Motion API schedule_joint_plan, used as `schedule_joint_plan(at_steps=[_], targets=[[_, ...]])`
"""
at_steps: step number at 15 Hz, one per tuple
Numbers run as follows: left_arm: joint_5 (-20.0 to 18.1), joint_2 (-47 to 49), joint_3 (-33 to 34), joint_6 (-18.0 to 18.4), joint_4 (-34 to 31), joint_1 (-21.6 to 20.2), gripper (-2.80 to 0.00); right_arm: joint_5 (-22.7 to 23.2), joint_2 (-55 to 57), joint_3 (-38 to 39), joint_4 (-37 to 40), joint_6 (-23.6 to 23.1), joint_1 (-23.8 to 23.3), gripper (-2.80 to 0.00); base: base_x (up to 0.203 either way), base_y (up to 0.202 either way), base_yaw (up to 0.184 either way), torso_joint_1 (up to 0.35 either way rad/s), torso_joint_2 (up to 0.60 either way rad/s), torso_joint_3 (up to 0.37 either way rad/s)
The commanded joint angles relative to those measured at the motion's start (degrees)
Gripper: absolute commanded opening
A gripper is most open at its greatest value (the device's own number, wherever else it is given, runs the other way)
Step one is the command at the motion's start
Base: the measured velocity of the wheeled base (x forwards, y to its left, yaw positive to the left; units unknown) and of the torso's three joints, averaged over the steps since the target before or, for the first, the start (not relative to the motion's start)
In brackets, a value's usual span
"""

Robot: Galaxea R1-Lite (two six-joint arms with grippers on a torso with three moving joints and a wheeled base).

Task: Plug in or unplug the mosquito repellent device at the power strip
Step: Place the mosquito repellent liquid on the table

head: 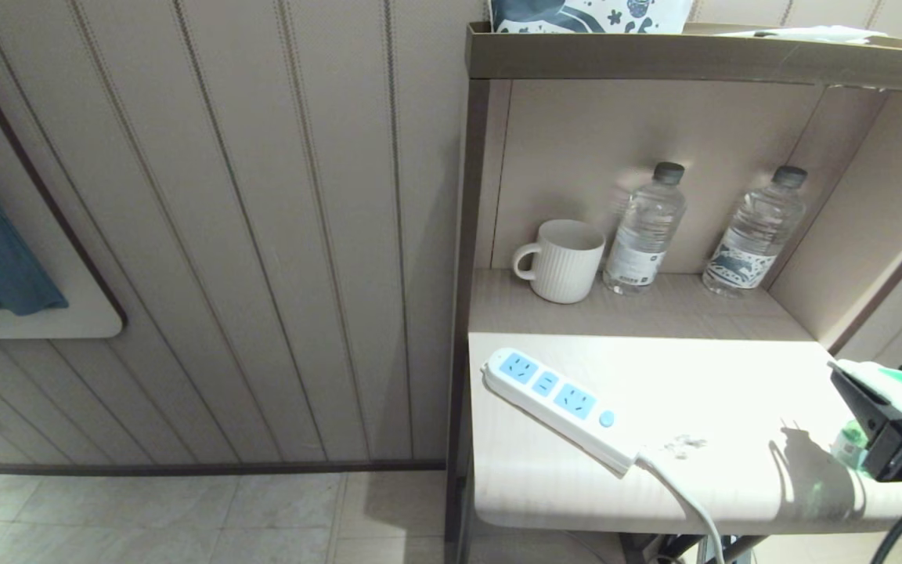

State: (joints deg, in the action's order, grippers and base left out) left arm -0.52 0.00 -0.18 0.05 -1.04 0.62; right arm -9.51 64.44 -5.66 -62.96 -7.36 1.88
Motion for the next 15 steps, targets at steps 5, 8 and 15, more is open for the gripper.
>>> schedule_joint_plan(at_steps=[5,8,15], targets=[[0.0,0.09,0.01,-0.03,-0.02,-0.01,-2.8,-0.04,19.63,-3.83,-15.13,-1.11,-6.15,-2.8,0.0,0.0,0.0,0.0,0.0,0.0],[0.0,0.09,0.01,0.04,-0.02,-0.01,-2.8,-1.27,30.65,-5.08,-25.07,-1.12,-7.09,-2.8,0.0,0.0,0.0,0.0,0.0,0.0],[0.0,0.09,0.01,-0.04,-0.02,-0.01,-2.8,-8.64,42.83,-19.16,-27.0,-1.14,-8.4,-2.8,0.0,0.0,0.0,0.0,0.0,0.0]])
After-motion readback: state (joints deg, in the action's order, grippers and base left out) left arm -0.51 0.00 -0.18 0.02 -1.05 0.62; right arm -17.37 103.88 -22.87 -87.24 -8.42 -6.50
